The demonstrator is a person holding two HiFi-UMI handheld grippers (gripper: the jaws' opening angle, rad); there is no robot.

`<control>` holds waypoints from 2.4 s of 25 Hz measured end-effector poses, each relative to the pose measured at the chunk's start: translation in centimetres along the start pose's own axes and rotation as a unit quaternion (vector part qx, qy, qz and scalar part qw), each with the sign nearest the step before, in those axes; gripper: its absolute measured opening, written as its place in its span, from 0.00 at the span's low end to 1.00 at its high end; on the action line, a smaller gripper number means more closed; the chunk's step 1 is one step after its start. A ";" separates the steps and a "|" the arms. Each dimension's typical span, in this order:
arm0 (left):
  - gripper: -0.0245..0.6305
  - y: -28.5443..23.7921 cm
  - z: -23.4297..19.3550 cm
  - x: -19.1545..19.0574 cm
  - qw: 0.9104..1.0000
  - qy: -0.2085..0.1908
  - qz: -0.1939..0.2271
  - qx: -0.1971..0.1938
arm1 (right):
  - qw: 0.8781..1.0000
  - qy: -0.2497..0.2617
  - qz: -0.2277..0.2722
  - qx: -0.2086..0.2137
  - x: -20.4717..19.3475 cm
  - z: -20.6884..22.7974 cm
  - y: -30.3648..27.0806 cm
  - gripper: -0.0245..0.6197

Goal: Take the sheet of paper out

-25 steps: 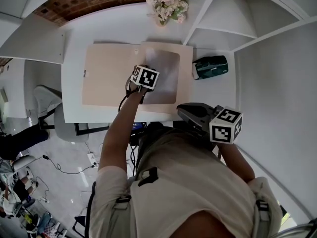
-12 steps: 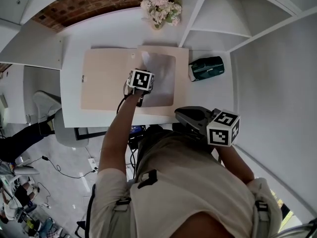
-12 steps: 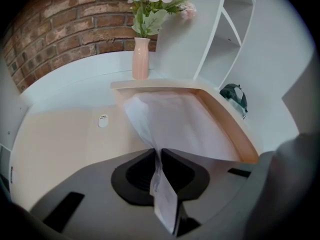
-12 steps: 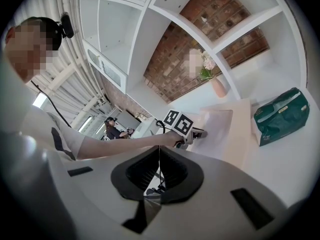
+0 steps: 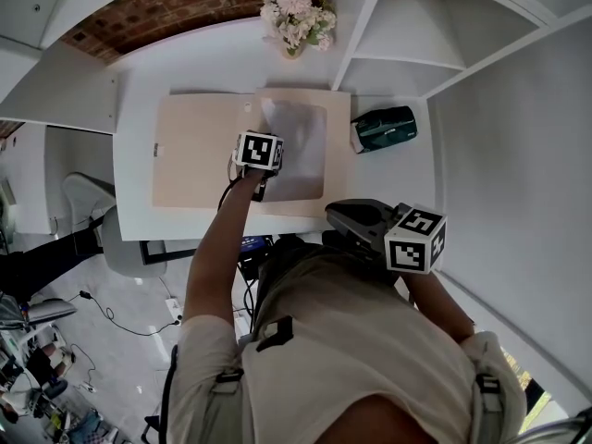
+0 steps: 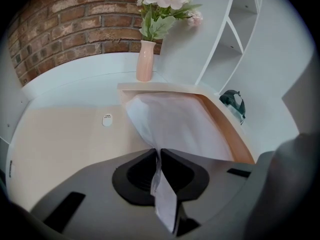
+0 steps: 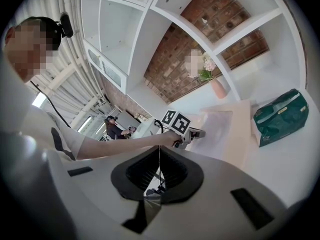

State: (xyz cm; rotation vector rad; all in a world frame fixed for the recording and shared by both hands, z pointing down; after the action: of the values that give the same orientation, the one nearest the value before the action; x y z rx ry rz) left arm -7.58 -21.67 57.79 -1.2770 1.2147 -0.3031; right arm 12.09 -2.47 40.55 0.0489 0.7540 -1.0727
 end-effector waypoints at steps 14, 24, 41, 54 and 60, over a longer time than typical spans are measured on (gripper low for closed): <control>0.11 1.6 -0.3 0.6 1.000 0.009 0.014 -0.008 | 1.000 0.008 0.002 0.004 -0.1 -0.6 0.0 0.08; 0.10 2.3 -0.5 0.8 1.000 0.012 0.021 -0.010 | 1.000 0.015 0.009 -0.001 0.1 -0.9 0.4 0.08; 0.09 3.1 -0.8 0.5 1.000 0.012 0.021 0.003 | 1.000 0.020 0.012 0.001 -0.1 -1.1 0.7 0.08; 0.09 3.7 -1.4 0.2 0.999 0.021 0.023 0.013 | 1.000 0.020 0.014 0.004 -0.4 -1.3 0.7 0.08; 0.09 3.9 -1.7 0.0 0.999 0.025 0.027 0.015 | 1.000 0.023 0.012 0.007 -0.5 -1.5 0.6 0.08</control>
State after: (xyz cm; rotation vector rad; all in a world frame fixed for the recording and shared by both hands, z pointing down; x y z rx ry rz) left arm -10.61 -21.29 54.77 -1.2154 1.2805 -0.3146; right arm 11.63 -1.23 39.55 0.0949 0.7843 -1.0563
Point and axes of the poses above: the fingertips, and each gripper's own axes: y backward along the fingers, z to its right, x out of its top, the point moved 10 cm from there along y, backward along the fingers, and after that the axes turned 7 degrees about z, right-handed, at the moved point
